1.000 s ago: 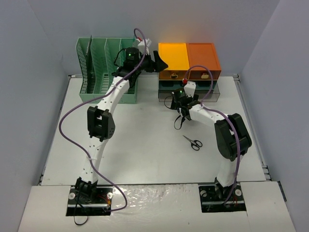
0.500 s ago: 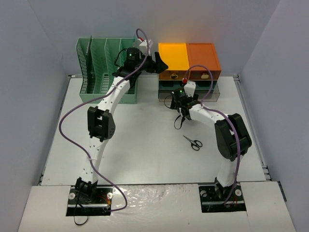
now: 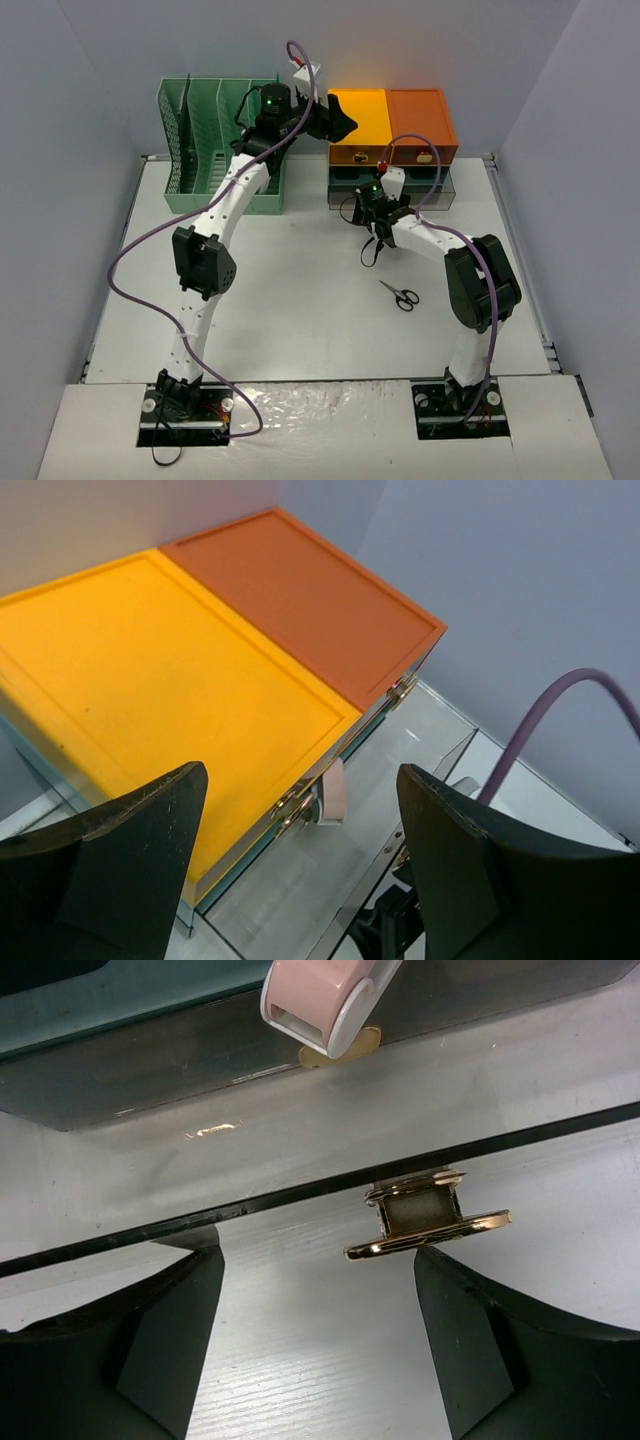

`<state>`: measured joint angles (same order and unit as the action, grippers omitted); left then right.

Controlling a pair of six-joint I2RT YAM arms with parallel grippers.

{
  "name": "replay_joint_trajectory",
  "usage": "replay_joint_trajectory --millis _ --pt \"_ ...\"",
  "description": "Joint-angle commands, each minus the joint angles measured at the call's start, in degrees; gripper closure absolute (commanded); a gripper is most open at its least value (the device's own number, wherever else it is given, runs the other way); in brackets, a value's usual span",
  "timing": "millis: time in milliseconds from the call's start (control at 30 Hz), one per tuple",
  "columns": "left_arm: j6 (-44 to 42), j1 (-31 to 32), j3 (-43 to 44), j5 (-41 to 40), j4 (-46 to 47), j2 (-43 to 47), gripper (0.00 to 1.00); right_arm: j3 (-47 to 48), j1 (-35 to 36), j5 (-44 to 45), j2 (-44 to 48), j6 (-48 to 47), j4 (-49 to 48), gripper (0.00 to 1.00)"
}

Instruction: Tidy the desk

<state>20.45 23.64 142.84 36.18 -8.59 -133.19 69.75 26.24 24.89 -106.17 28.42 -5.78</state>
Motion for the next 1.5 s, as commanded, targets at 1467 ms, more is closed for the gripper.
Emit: replay_joint_trajectory --millis 1467 --pt "5.8 1.1 0.4 4.1 0.7 -3.4 0.27 19.6 -4.8 1.9 -9.7 -3.5 -6.0 0.25"
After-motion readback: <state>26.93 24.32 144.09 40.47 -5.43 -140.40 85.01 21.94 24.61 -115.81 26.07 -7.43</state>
